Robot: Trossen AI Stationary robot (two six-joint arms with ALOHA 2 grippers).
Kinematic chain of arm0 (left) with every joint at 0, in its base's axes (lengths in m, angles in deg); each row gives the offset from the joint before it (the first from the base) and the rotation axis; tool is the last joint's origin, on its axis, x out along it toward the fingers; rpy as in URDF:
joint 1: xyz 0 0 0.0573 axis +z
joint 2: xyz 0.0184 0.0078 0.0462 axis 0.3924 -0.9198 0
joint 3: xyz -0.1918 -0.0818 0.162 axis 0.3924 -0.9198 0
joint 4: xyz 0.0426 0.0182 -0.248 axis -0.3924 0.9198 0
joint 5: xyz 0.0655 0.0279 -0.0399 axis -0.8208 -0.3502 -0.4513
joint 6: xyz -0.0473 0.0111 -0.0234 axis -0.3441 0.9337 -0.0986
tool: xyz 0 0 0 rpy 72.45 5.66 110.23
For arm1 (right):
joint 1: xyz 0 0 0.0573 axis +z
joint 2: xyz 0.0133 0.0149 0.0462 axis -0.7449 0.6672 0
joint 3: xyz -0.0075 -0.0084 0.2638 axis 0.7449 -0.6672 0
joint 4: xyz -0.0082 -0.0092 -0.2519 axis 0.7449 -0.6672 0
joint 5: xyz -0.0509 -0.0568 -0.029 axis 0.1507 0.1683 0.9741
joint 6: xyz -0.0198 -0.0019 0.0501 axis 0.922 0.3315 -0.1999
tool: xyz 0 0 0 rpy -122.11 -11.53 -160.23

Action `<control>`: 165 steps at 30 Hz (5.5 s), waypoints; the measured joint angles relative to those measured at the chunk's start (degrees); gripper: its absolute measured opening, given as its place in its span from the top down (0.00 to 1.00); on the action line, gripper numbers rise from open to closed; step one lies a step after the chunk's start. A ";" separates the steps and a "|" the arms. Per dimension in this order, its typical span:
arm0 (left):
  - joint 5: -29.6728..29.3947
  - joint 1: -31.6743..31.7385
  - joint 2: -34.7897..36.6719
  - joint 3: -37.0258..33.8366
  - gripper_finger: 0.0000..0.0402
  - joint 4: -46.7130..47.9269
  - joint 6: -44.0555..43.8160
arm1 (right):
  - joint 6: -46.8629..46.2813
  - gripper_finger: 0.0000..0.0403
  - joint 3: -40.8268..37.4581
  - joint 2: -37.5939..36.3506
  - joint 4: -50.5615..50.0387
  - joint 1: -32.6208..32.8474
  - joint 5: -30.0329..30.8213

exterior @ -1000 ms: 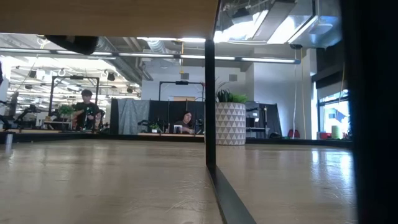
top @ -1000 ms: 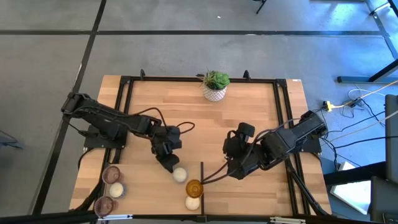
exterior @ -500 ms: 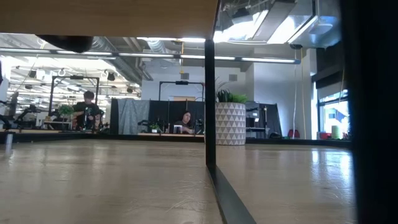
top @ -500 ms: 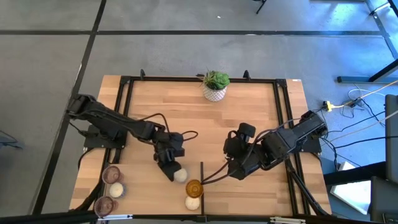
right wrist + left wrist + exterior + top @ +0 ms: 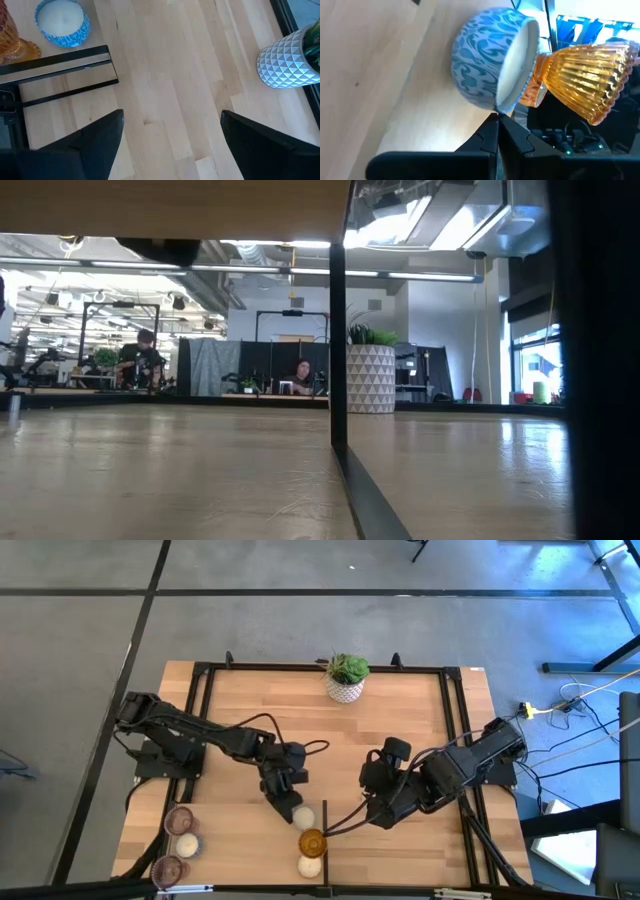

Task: Pick & Place candle stick holders
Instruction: Put the blue scented candle on the shelf, then return to Home Position

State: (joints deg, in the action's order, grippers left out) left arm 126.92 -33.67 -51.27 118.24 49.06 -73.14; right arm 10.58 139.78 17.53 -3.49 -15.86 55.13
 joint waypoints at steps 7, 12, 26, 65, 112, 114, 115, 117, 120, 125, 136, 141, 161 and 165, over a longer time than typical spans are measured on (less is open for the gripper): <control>-0.24 0.32 0.03 0.09 1.00 0.92 1.07 | 0.00 0.17 0.00 0.00 0.00 0.00 0.35; -0.43 1.13 0.05 0.09 1.00 0.93 1.37 | 0.00 0.17 0.00 0.00 0.25 0.00 0.50; -0.46 2.27 -0.36 0.07 1.00 0.65 2.60 | 0.00 0.17 0.00 0.00 0.24 0.00 0.98; -4.18 6.41 5.31 2.95 1.00 14.90 9.84 | 0.00 0.17 0.02 -0.04 1.79 -0.02 0.28; -78.40 -8.46 8.56 14.10 1.00 -15.95 26.38 | 15.24 0.99 -5.47 -11.62 18.09 9.07 -10.65; -78.35 -6.66 8.71 14.10 1.00 -18.42 26.82 | 16.12 0.99 -12.09 -16.57 20.87 8.97 -11.21; -78.27 -5.74 8.71 14.10 1.00 -19.41 26.84 | 16.50 0.99 -16.30 -19.48 23.51 8.71 -12.03; -78.23 -3.97 8.64 14.10 1.00 -20.89 26.80 | 17.55 0.99 -26.05 -26.64 30.49 7.45 -14.92; -78.71 -1.60 8.52 14.10 1.00 -23.27 26.81 | 19.02 1.00 -41.93 -38.50 43.90 4.18 -21.98; -81.03 1.00 8.47 14.10 1.00 -26.15 26.99 | 20.68 1.00 -62.96 -56.01 61.91 -1.71 -30.76; -87.23 1.75 8.03 14.10 1.00 -26.65 25.48 | 30.32 1.00 -81.55 -82.53 64.29 -14.06 -24.00; -87.27 3.15 8.03 14.10 1.00 -26.63 25.28 | 33.78 1.00 -85.44 -87.44 60.95 -19.92 -15.53; -84.06 6.27 6.82 14.21 1.00 -26.73 21.10 | 26.30 1.00 -106.87 -87.47 79.19 -28.55 -39.63; -84.00 6.23 6.15 14.19 1.00 -26.54 19.88 | 24.50 1.00 -111.07 -87.46 82.60 -30.14 -39.65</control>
State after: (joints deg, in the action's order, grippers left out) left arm 42.92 -27.44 -45.12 132.42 22.52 -53.25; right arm 35.07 28.71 -69.93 79.11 -46.00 15.48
